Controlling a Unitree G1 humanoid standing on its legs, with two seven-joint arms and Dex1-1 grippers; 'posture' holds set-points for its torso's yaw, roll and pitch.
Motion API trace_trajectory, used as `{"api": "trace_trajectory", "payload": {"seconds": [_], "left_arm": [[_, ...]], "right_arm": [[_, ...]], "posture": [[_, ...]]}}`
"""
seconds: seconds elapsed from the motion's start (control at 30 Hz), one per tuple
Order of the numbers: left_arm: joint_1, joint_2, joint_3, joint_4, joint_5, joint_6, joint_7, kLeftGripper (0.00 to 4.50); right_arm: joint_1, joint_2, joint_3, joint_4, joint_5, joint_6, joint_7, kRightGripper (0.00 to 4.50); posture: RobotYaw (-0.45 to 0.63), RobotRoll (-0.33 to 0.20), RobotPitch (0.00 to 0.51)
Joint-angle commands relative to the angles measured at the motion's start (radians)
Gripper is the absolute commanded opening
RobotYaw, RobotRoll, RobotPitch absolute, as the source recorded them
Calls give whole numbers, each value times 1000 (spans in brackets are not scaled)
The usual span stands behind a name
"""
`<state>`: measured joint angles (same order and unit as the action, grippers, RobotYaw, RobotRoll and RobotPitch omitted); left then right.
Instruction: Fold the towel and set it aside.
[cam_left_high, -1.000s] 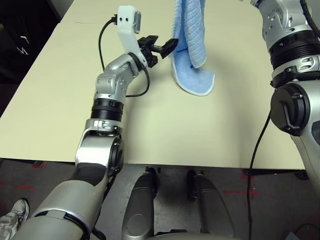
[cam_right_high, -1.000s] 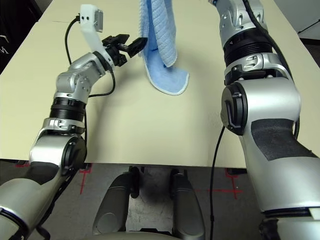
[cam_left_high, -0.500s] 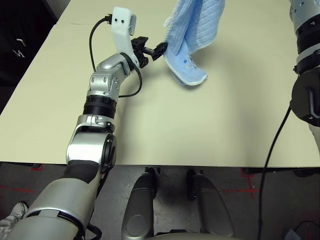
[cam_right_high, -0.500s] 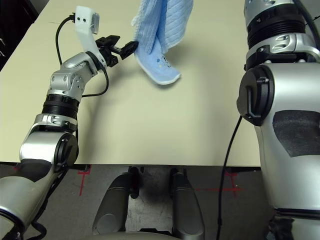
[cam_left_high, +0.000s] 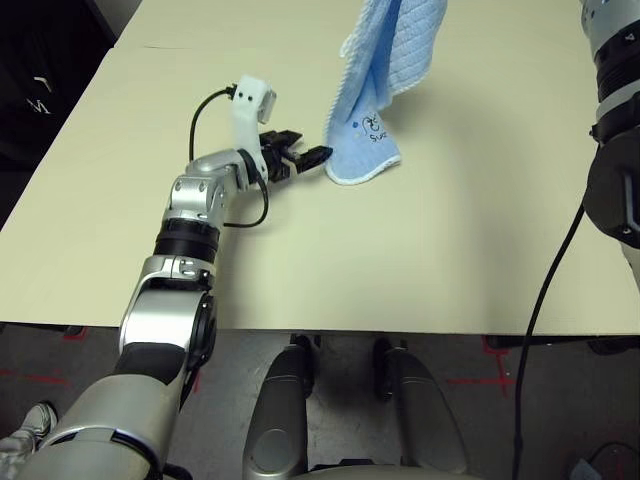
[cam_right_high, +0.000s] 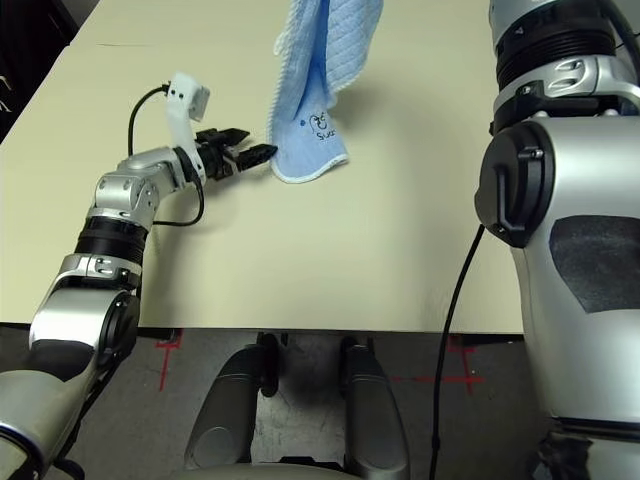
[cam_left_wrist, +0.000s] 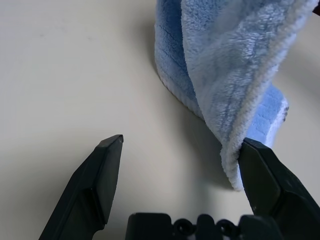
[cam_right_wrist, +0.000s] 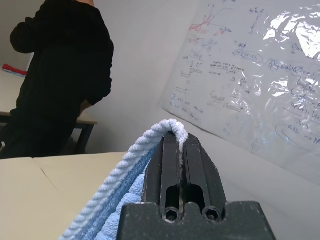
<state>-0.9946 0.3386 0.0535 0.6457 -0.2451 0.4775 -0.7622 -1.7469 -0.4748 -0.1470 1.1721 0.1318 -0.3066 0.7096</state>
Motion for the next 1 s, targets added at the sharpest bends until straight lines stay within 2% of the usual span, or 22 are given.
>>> {"api": "trace_trajectory", "payload": {"seconds": [0.03,0.13,0.27,0.5,0.73,1.0], "left_arm": [[-22,-57,55,-13,-60,39,50,4500],[-48,-84,91,-41,-102,77,73,4500],[-58,-88,82,-92,-118,126,69,4500],[25,-56,25,-236,-145,362,64,4500],[58,-77,30,-236,-152,403,120,4500],[83,-91,7,-212,-131,365,133,4500]], "right_arm": [[-25,-15,-7,7,-10,-13,-1,42],[-22,-16,-5,11,-13,-11,0,42],[-26,-16,-4,23,-19,-9,-5,42],[-31,-4,-12,28,-22,-16,-19,42],[-39,-5,-18,29,-22,-21,-26,42],[-77,-18,-14,49,-38,-33,-48,42]], "posture": [[57,0,262],[62,0,262],[70,0,274],[68,0,286],[65,0,281],[53,0,281]]}}
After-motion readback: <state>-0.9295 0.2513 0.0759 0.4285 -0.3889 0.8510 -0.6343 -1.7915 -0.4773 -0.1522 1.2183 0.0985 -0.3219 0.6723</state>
